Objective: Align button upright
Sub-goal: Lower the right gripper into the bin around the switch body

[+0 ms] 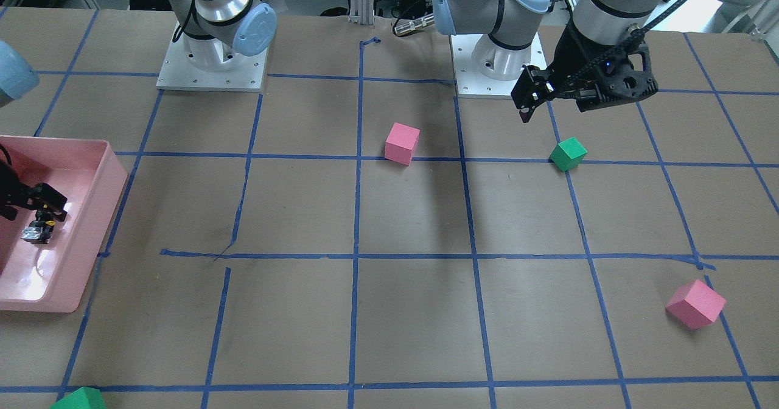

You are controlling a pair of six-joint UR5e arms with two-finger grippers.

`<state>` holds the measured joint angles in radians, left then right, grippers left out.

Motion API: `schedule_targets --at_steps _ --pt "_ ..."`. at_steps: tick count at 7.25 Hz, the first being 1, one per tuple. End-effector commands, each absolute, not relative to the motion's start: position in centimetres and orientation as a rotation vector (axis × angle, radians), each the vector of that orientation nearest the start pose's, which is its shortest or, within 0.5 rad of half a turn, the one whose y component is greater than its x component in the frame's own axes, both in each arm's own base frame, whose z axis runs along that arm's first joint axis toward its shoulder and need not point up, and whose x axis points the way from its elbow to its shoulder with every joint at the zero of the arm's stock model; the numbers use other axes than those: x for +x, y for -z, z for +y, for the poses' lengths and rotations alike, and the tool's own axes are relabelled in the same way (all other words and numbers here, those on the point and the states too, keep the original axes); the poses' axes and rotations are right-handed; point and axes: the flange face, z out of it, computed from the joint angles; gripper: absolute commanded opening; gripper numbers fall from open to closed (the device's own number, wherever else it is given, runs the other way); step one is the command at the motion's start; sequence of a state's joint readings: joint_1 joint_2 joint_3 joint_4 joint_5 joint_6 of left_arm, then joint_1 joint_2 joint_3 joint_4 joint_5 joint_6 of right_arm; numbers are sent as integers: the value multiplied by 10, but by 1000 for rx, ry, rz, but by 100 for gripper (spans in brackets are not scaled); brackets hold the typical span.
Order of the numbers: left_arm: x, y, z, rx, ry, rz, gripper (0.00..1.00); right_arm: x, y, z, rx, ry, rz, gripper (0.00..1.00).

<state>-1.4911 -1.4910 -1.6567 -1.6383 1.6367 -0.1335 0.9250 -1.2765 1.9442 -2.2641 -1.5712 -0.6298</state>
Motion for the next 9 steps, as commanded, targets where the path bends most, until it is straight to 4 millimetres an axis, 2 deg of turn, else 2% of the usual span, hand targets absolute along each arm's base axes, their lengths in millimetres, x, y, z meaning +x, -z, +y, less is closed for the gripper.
schedule_targets --at_steps 1,5,6,9 --pt "-91 -477 -460 -323 -108 3056 100 -215 -226 -507 24 38 3161 95" --pt "-91 -473 -463 -341 -125 3064 100 -218 -207 -518 30 87 3140 95" --pt "-91 -474 -462 -333 -120 3059 100 -219 -195 -522 51 81 3110 95" --pt "-94 -478 -458 -321 -114 3071 100 -220 -192 -523 48 111 3125 95"
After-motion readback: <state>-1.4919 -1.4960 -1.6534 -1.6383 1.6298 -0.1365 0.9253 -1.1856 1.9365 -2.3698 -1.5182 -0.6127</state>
